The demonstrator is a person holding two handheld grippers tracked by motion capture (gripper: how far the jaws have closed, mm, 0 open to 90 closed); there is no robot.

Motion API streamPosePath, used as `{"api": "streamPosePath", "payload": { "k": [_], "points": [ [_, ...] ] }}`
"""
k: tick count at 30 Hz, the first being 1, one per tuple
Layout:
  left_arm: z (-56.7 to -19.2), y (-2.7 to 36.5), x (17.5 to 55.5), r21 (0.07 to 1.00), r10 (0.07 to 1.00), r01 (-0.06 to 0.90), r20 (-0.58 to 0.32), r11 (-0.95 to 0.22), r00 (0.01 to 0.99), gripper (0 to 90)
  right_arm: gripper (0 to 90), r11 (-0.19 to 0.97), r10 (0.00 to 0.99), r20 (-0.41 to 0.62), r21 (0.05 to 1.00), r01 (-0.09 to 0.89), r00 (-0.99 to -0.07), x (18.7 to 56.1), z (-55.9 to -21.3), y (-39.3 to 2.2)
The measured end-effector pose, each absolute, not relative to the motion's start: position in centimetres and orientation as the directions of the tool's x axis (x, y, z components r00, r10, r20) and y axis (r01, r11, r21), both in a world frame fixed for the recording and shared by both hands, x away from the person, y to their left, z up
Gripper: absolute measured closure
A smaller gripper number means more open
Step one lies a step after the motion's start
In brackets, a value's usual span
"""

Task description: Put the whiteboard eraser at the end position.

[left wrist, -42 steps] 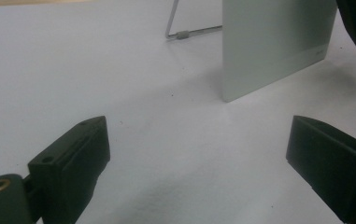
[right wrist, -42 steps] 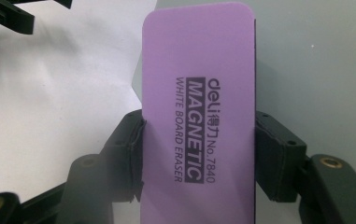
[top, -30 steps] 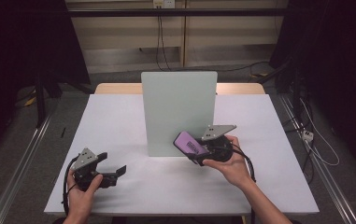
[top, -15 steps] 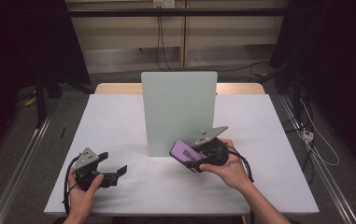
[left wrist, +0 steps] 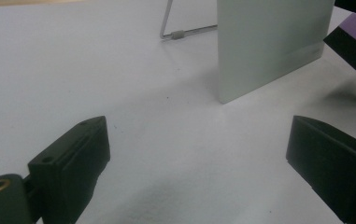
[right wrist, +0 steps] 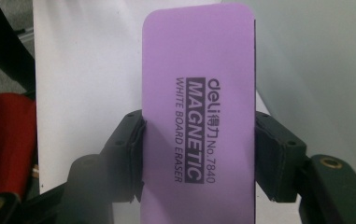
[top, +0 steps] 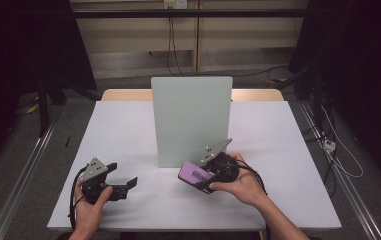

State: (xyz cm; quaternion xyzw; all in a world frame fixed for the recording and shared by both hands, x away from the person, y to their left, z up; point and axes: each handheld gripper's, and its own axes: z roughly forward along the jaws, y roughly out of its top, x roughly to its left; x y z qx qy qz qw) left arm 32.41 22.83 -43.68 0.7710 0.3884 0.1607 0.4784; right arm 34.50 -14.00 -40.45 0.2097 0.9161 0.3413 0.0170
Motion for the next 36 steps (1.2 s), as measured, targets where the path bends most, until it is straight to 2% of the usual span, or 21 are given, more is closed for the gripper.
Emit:
{"api": "streamPosePath", "payload": {
  "k": [20, 36],
  "points": [
    [-43.9, 22.5, 32.7, 0.856, 0.759, 0.456, -0.126, -0.242, 0.639, 6.3, 41.2, 0.736, 0.351, 0.148, 0.567, 0.37, -0.925, 34.3, -41.8, -12.7],
    [-43.7, 22.9, 32.4, 0.862, 0.753, 0.447, -0.126, -0.239, 0.645, 6.3, 41.1, 0.776, 0.334, 0.136, 0.522, 0.354, -0.933, 34.3, -43.0, -11.2]
  ]
}}
